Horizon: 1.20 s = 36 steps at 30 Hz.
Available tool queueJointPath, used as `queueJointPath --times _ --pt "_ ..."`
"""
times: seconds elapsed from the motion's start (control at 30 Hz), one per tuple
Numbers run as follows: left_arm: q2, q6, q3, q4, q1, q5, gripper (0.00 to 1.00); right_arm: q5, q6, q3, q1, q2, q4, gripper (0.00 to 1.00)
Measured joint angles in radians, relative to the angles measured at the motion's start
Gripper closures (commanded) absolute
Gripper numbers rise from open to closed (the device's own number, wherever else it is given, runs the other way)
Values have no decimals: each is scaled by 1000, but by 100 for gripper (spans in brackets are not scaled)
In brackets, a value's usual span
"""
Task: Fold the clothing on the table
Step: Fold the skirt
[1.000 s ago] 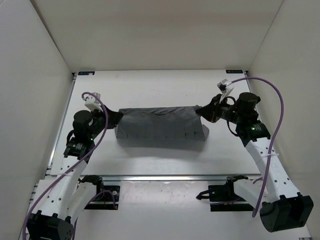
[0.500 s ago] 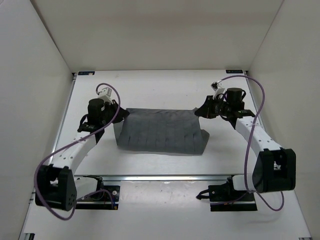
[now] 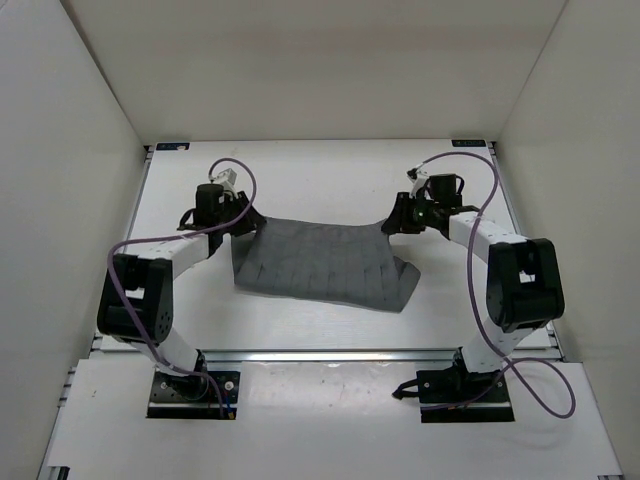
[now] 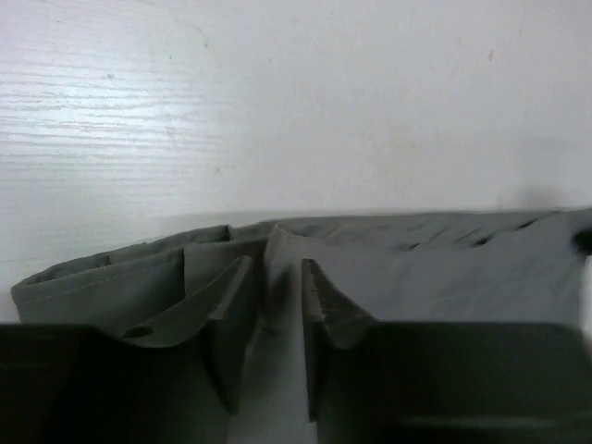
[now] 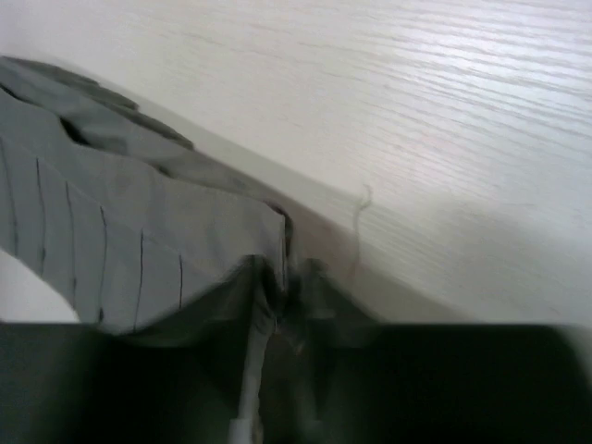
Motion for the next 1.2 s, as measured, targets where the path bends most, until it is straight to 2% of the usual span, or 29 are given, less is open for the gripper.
queueJointPath --times 0.03,0.07,0.17,0.27,0.37,0.53,0.73,0.9,1.13,1.2 --pt "21 8 16 3 2 2 54 25 6 4 6 3 -10 60" --pt "40 7 32 5 7 5 53 52 11 6 9 2 -21 56" --pt "46 6 48 10 26 9 40 154 31 8 20 -36 -53 47" --pt "-1 4 46 -22 31 -15 37 252 75 3 27 -142 -107 40" --pt "-114 5 11 -87 8 -74 37 319 117 -6 36 -268 -167 34" --pt "-314 -26 -135 -170 -30 -134 35 358 193 -147 64 -433 -243 32" --pt "-397 -118 -313 -219 -66 -210 34 369 341 -433 124 -611 -287 31" --pt "-492 -198 -433 -219 -74 -251 33 361 439 -569 128 -747 -268 29" --pt "-515 -243 -465 -208 -76 -272 33 329 498 -660 123 -747 -192 29" --pt "-541 -254 -488 -200 -78 -278 40 310 513 -673 122 -727 -149 31"
